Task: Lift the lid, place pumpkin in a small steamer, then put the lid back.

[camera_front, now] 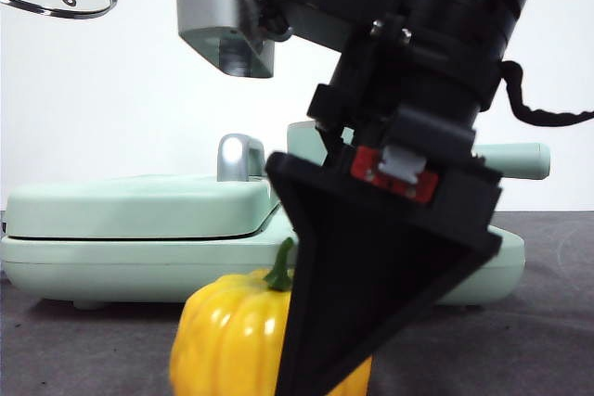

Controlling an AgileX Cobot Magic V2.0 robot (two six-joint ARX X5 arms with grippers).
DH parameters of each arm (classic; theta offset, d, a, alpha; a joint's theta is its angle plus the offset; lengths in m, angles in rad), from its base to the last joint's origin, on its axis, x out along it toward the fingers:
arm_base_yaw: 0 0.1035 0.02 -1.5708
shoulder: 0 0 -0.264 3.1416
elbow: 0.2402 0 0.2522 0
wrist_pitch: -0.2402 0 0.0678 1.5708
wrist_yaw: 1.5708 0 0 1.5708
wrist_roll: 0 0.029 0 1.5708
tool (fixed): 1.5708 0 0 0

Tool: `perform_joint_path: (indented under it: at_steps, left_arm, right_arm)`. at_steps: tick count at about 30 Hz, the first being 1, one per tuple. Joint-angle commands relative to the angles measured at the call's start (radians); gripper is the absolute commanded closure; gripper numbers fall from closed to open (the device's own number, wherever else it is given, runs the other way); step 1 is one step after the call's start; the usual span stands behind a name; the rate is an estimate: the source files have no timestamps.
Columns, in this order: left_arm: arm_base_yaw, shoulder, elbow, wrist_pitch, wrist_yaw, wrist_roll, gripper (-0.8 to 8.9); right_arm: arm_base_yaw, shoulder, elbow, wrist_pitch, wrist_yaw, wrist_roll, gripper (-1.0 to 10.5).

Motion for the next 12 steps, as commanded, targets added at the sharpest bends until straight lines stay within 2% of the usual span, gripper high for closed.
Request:
perform_joint_path:
  at_steps: [1, 5, 8, 12]
  left_arm:
    - [-0.002, -0.001, 0.019, 0.027, 0.002, 0.016, 7.97]
    - [-0.002, -0.001, 0.019, 0.027, 0.002, 0.023, 7.97]
    - [-0.002, -0.001, 0.019, 0.027, 0.002, 0.025, 7.97]
    - [-0.002, -0.001, 0.019, 0.027, 0.002, 0.025, 7.97]
  right_arm:
    - [0.01, -0.008, 0.019, -0.014, -0.021, 0.079, 5.5]
    - [0.0, -0.092, 0.019, -0.071, -0.01, 0.163, 5.6]
    - [-0.01, -0.172, 0.034, -0.158, 0.016, 0.261, 5.6]
    - [-0.039, -0.277, 0.103, -0.354, 0.06, 0.406, 5.6]
